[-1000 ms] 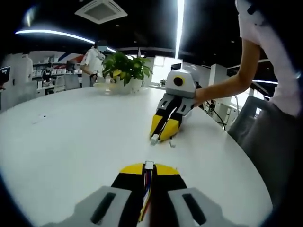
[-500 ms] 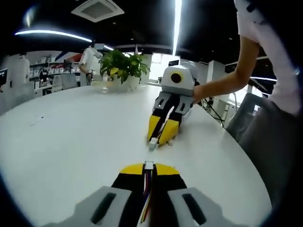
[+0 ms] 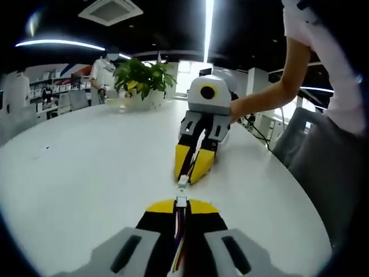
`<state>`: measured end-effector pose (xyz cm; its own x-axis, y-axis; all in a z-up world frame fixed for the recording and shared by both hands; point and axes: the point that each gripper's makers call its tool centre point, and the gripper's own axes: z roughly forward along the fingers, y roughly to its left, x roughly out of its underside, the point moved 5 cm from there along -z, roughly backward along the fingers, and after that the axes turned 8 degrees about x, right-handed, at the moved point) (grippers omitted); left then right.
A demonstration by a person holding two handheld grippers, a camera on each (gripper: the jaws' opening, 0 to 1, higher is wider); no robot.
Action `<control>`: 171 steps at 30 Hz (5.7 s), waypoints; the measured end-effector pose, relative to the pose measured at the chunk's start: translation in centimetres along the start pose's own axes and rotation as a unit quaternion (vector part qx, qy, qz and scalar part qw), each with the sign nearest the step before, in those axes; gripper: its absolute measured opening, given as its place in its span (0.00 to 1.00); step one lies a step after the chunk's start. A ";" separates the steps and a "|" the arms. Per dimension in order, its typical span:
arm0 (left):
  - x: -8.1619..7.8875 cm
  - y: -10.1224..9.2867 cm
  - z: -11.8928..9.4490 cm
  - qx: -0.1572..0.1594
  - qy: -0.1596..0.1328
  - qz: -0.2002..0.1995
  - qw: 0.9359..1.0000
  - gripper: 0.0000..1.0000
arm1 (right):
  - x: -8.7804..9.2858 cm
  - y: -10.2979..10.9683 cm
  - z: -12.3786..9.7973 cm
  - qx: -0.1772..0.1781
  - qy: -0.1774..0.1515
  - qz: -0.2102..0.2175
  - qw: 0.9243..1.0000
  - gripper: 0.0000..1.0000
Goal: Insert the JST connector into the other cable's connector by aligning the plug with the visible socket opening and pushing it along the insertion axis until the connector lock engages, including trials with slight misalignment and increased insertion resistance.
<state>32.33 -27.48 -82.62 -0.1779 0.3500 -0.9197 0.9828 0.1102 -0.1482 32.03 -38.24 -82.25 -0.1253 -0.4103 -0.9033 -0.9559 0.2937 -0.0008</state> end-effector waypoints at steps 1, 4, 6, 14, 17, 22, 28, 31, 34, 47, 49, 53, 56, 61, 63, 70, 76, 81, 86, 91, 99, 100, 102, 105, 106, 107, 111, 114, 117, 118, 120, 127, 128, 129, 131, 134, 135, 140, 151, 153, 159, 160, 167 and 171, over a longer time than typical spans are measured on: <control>0.0 0.0 0.0 0.000 0.000 0.000 1.000 0.00 | 0.0 0.0 0.1 0.000 0.000 -0.002 1.000 0.05; 0.0 0.1 0.0 0.002 0.001 0.002 1.000 0.00 | 0.0 0.1 0.2 -0.004 0.000 -0.003 1.000 0.05; 0.0 0.1 0.1 0.003 0.002 0.004 1.000 0.00 | 0.0 0.2 0.4 -0.006 0.001 -0.005 1.000 0.05; -0.1 0.2 0.1 0.010 0.007 0.011 1.000 0.00 | -0.1 0.2 0.4 -0.019 0.008 -0.018 1.000 0.04; -0.2 0.0 0.1 0.020 0.017 0.023 0.999 0.00 | -0.2 0.4 0.4 -0.028 0.009 -0.024 0.999 0.04; -0.7 -0.2 -0.3 0.035 0.021 0.036 0.999 0.00 | -0.5 0.5 0.3 -0.040 0.002 -0.024 0.999 0.04; -1.3 -0.7 -0.2 0.059 0.012 0.029 0.998 0.00 | -1.0 1.0 0.0 -0.060 -0.014 -0.010 0.998 0.04; -1.3 -0.8 0.0 0.065 0.022 0.036 0.997 0.00 | -1.0 1.2 0.0 -0.064 -0.008 -0.014 0.998 0.04; -1.3 -0.8 0.1 0.065 0.021 0.031 0.997 0.00 | -1.0 1.2 -0.2 -0.064 -0.009 -0.008 0.998 0.04; -1.9 -1.0 0.0 0.073 0.025 0.040 0.996 0.00 | -1.8 1.4 -0.3 -0.061 -0.024 -0.005 0.998 0.04; -1.8 -0.9 0.2 0.074 0.034 0.046 0.996 0.00 | -1.7 1.5 -0.2 -0.059 -0.016 -0.012 0.998 0.04; -1.7 -0.7 0.3 0.074 0.039 0.047 0.995 0.00 | -1.5 1.2 -0.2 -0.056 -0.018 -0.003 0.998 0.04; -1.8 -0.3 0.5 0.068 0.038 0.048 0.996 0.00 | -1.5 0.8 -0.3 -0.052 -0.018 -0.007 0.998 0.04; -1.9 0.6 0.7 0.060 0.034 0.051 0.996 0.00 | -1.4 0.0 -0.2 -0.038 -0.019 -0.014 0.999 0.04; -1.9 0.9 0.9 0.055 0.033 0.050 0.997 0.00 | -1.3 -0.2 -0.2 -0.033 -0.018 -0.013 0.999 0.04; -1.3 1.5 1.6 0.051 0.043 0.054 0.996 0.00 | -0.4 -0.7 0.1 -0.029 -0.002 -0.021 0.999 0.04; -1.2 1.4 1.7 0.050 0.045 0.052 0.996 0.00 | -0.3 -0.7 0.1 -0.031 0.002 -0.021 0.999 0.04; -1.0 1.5 1.5 0.044 0.048 0.051 0.997 0.01 | -0.1 -0.7 0.3 -0.031 0.002 -0.021 0.999 0.05; -1.1 1.7 1.4 0.043 0.053 0.050 0.996 0.01 | 0.0 -0.7 0.3 -0.035 0.002 -0.012 0.999 0.05; -1.1 1.8 1.4 0.039 0.051 0.042 0.997 0.03 | 0.0 -0.8 0.3 -0.030 0.003 -0.016 0.999 0.05; -1.3 2.0 1.2 0.011 0.074 0.061 0.995 0.10 | -0.2 -1.5 0.3 -0.002 0.013 -0.011 1.000 0.14; -1.4 2.1 1.1 0.004 0.082 0.074 0.994 0.10 | -0.3 -1.5 0.3 0.002 0.017 -0.008 1.000 0.16; -1.6 2.0 0.8 -0.002 0.089 0.078 0.993 0.11 | -0.2 -1.3 0.1 0.000 0.022 -0.009 1.000 0.15; -2.2 1.8 0.2 -0.009 0.077 0.072 0.994 0.12 | -0.3 -1.1 -0.3 0.006 0.026 -0.004 1.000 0.17; -2.3 1.8 0.1 -0.012 0.074 0.073 0.995 0.13 | -0.4 -1.1 -0.4 0.009 0.025 -0.005 1.000 0.17; -2.4 1.7 -0.1 -0.013 0.073 0.073 0.995 0.14 | -0.5 -1.1 -0.5 0.012 0.024 -0.005 1.000 0.18; -2.6 1.6 -0.8 -0.032 0.068 0.077 0.994 0.27 | -1.9 -1.3 -0.9 0.022 0.006 -0.005 1.000 0.19; -2.7 1.3 -1.2 -0.033 0.066 0.071 0.995 0.27 | -2.5 -1.3 -1.1 0.028 0.000 -0.004 1.000 0.21; -2.9 0.9 -1.5 -0.041 0.062 0.069 0.995 0.31 | -2.4 -1.1 -1.4 0.032 0.013 -0.009 0.999 0.25; -3.0 0.8 -1.6 -0.043 0.061 0.068 0.995 0.32 | -2.4 -0.9 -1.4 0.031 0.014 -0.008 0.999 0.26; -3.2 0.5 -1.8 -0.050 0.057 0.066 0.995 0.35 | -2.4 -0.5 -1.7 0.029 0.016 -0.009 0.999 0.25; -3.7 -1.3 -2.5 -0.061 0.058 0.074 0.994 0.35 | -3.1 0.8 -3.1 0.034 0.010 -0.025 0.999 0.25; -3.7 -1.5 -2.7 -0.064 0.057 0.074 0.994 0.35 | -3.2 1.0 -3.3 0.034 0.010 -0.026 0.999 0.25; -3.8 -1.6 -2.9 -0.066 0.055 0.073 0.994 0.35 | -3.3 1.1 -3.5 0.035 0.009 -0.027 0.999 0.25; -4.0 -1.8 -3.2 -0.072 0.048 0.072 0.994 0.35 | -3.5 1.4 -3.8 0.034 0.007 -0.030 0.999 0.24; -4.0 -2.1 -3.5 -0.081 0.051 0.074 0.993 0.35 | -3.0 0.6 -4.0 0.042 0.013 -0.038 0.998 0.29; -4.1 -2.3 -3.6 -0.082 0.051 0.076 0.992 0.36 | -3.0 0.8 -4.2 0.041 0.012 -0.038 0.998 0.29; -4.6 -3.1 -3.6 -0.071 0.032 0.086 0.993 0.36 | -2.7 1.3 -4.9 0.039 0.015 -0.040 0.998 0.29; -3.5 -4.4 -3.3 -0.056 0.041 0.070 0.995 0.36 | -1.4 2.5 -5.7 0.039 0.031 -0.038 0.998 0.25; -3.2 -4.5 -3.1 -0.058 0.042 0.068 0.995 0.35 | -1.3 2.6 -5.8 0.040 0.035 -0.042 0.998 0.26; -2.6 -4.8 -2.9 -0.069 0.030 0.049 0.996 0.34 | -1.0 2.4 -6.2 0.041 0.042 -0.044 0.997 0.24; -2.4 -4.8 -2.8 -0.070 0.033 0.049 0.996 0.34 | -0.9 2.3 -6.2 0.042 0.044 -0.043 0.997 0.23; -1.4 -4.9 -2.4 -0.064 0.044 0.039 0.996 0.31 | -0.1 2.4 -5.7 0.034 0.054 -0.053 0.997 0.22; -1.3 -4.8 -2.1 -0.060 0.043 0.037 0.997 0.30 | 0.1 2.4 -5.4 0.031 0.054 -0.058 0.996 0.21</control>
<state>27.73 -26.53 -79.96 -0.1145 0.4391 -0.8911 0.9811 0.1906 -0.0321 28.32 -42.26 -80.01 -0.0465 -0.5334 -0.8446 -0.9475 0.2912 -0.1317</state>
